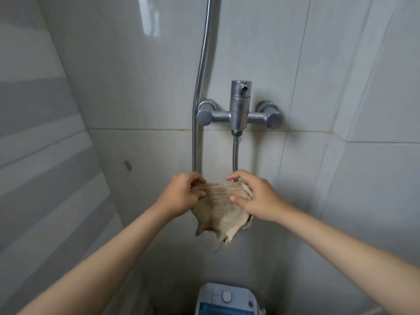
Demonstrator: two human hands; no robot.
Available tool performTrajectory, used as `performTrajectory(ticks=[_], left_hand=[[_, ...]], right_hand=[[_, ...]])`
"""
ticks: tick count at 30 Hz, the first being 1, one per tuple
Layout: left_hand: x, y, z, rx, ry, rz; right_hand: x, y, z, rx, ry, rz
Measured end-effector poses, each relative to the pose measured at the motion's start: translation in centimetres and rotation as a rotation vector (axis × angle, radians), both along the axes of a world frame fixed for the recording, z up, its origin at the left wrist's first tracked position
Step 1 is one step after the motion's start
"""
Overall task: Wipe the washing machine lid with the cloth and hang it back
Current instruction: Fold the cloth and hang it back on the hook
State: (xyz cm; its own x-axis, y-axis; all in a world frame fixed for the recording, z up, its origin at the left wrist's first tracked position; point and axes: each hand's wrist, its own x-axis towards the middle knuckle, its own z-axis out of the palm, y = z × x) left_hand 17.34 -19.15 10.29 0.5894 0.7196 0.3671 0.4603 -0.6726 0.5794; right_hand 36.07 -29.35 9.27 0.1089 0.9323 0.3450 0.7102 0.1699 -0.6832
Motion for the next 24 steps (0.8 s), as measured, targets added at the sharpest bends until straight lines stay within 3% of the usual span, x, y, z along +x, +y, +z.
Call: performTrajectory(ticks=[5, 9, 13, 16, 19, 24], left_hand=[[-5.4, 3.0, 0.0, 0.31, -0.04, 0.135], [-9.9, 6.1, -0.5, 0.493, 0.111, 0.183], [-13.4, 9.9, -1.4, 0.486, 0.385, 0.222], [-15.1, 13.4, -1.8, 0.459, 0.371, 0.372], [-16.4, 16.5, -3.0, 0.471, 0.364, 0.386], [-16.7, 21.4, -4.6, 0.146, 0.266, 0.539]], right_hand=[[-4.3, 5.5, 1.6, 0.113, -0.246, 0.144], [-7.9, 10.3, 1.9, 0.16, -0.453, 0.206], [-11.3, 16.0, 1.8, 0.142, -0.759, 0.256], [-13.9, 19.9, 1.7, 0.134, -0.913, 0.261], [-16.3, 23.6, 1.1, 0.098, -1.033, 0.255], [-18.5, 29.5, -1.3, 0.131, -1.169, 0.159]])
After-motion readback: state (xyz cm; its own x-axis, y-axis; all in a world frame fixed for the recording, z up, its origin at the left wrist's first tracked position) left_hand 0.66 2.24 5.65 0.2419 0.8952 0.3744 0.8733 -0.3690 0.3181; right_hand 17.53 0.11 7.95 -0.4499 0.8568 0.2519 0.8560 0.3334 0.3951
